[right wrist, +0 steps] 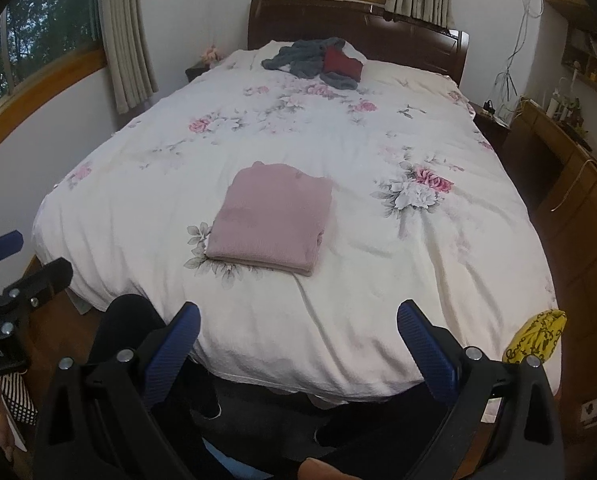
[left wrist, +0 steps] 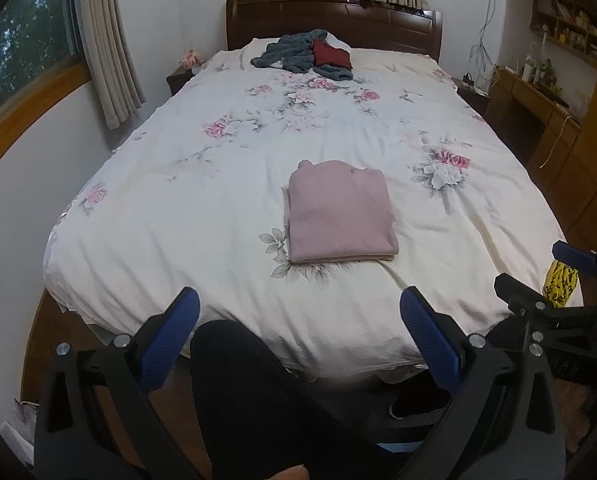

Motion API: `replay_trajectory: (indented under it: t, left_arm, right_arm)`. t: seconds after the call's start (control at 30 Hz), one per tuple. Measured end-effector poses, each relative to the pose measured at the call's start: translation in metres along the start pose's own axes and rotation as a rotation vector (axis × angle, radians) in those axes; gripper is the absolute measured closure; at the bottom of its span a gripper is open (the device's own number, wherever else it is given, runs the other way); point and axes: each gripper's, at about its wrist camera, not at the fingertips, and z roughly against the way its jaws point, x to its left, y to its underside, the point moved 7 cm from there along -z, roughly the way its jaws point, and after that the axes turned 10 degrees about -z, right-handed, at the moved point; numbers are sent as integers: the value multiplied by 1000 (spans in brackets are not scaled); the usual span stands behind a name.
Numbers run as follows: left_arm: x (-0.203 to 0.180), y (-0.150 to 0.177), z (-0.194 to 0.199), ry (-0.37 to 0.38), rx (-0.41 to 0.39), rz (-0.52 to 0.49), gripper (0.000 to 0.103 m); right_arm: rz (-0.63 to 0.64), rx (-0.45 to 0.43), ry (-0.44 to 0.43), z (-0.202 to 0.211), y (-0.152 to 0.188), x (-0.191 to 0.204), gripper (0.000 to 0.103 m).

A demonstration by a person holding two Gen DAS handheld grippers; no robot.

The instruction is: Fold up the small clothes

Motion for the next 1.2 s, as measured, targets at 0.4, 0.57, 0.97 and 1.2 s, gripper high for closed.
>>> replay_trajectory:
  t: [0.4, 0.57, 0.97, 1.2]
  left_arm:
    - [0, 0, -3, 15, 4, -1, 4]
    - [-2, 1, -3, 15, 7, 0, 4]
    - [-4, 3, -4, 18, 11, 2, 4]
    - [-4, 4, -6, 26, 23, 6, 4]
  right_arm:
    - [0, -12, 7, 1, -1, 0, 4]
    - [1, -16, 5, 1, -1, 1, 4]
    - [-8, -17, 7, -1, -4, -2, 4]
    - [-13, -40, 13, -1, -7, -4, 4]
